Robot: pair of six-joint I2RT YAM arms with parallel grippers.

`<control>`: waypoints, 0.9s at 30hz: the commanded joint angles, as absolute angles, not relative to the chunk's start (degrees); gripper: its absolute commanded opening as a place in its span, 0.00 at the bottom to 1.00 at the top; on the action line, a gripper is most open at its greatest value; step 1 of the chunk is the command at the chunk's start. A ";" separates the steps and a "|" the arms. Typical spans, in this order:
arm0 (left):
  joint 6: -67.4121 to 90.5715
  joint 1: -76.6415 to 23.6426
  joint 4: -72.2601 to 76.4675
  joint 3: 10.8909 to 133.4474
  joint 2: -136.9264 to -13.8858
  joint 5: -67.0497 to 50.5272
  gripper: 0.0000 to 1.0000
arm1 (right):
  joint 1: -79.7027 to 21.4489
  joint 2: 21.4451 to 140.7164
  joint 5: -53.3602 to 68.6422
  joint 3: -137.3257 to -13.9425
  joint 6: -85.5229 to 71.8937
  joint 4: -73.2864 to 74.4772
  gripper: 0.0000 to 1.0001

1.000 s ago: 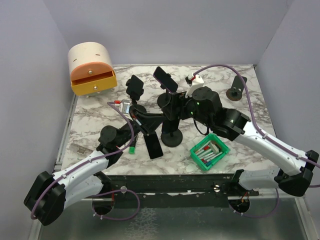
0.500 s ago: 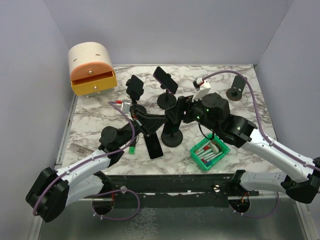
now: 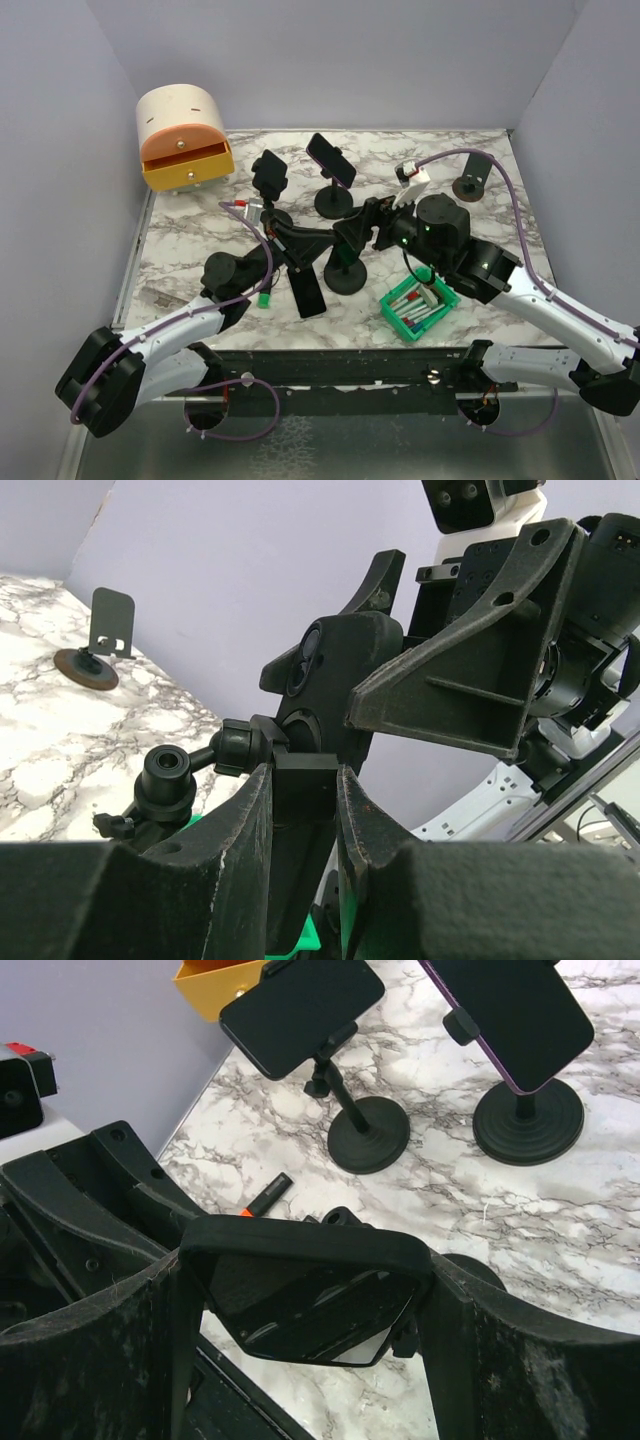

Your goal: Remove the phone from the phone stand

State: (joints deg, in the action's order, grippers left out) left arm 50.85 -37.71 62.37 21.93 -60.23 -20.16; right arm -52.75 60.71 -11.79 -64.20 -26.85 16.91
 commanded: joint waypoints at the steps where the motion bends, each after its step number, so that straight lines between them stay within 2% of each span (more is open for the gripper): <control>1: 51.22 -36.29 59.11 20.81 -62.55 -17.94 0.00 | -52.29 58.15 -8.46 -63.71 -26.10 16.45 0.00; 19: 48.50 -36.25 58.26 23.67 -65.93 -22.20 0.00 | -52.28 58.40 2.18 -69.35 -30.22 14.82 0.00; 21: 48.09 -36.30 57.08 23.98 -65.24 -22.11 0.09 | -52.29 58.31 2.66 -70.55 -30.36 15.48 0.00; 24: 47.99 -36.30 55.69 24.76 -63.71 -22.20 0.37 | -52.29 58.12 3.99 -72.50 -30.50 17.04 0.00; 27: 47.23 -36.30 53.48 25.94 -61.64 -22.87 0.50 | -52.28 57.23 4.47 -74.00 -30.31 19.05 0.00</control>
State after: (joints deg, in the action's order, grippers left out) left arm 48.60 -36.49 60.66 24.69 -63.79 -20.40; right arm -52.05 59.77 1.43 -70.06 -29.19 18.26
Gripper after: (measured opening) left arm 0.412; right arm 0.797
